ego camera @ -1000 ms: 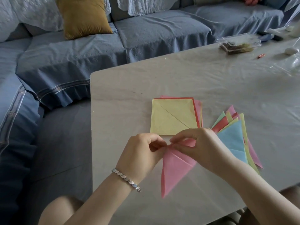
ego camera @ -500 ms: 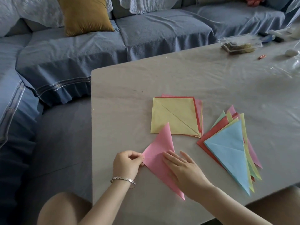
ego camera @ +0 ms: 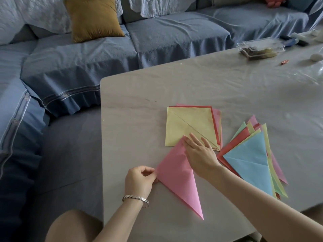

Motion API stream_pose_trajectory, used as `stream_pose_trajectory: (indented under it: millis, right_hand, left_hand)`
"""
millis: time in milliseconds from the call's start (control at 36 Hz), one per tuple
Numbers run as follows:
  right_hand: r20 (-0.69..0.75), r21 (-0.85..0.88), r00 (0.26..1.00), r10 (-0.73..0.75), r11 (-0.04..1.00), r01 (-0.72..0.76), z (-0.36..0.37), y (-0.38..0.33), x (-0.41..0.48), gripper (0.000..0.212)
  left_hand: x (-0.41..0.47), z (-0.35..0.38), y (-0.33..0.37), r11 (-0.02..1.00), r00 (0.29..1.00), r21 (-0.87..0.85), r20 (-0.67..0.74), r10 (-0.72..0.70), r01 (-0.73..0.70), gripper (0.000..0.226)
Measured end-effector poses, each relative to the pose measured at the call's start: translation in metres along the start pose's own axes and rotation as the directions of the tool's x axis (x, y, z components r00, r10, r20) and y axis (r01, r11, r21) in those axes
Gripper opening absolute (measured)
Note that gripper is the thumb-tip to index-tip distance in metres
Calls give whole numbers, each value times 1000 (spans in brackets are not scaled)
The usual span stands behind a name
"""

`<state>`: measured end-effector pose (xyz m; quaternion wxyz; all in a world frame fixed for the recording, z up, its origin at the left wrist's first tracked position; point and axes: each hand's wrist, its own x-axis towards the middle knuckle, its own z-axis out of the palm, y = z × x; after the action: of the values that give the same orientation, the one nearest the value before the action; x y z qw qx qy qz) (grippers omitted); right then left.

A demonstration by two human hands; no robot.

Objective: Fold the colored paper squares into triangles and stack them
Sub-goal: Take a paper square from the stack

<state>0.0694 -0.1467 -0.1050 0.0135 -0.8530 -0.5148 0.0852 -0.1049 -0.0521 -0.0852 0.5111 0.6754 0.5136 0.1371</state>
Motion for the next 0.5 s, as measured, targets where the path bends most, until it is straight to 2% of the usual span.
stream_pose_trajectory:
  millis: [139,278,500]
  right_hand:
    - [16,50,1000,19,999,-19,-6,6,20,46]
    - [84,83,996,-30,996,23,-9,17,26,50]
    - [194,106,975,-107,990,88,-16,32,6,91]
  left_hand:
    - [0,0,0,1000,1000,2,-4,-9,9,22]
    - [0,0,-1,1000,1000,-13,-1,-23,23,22]
    - [1,1,-1,999,1000,-20,-1,-25,25,17]
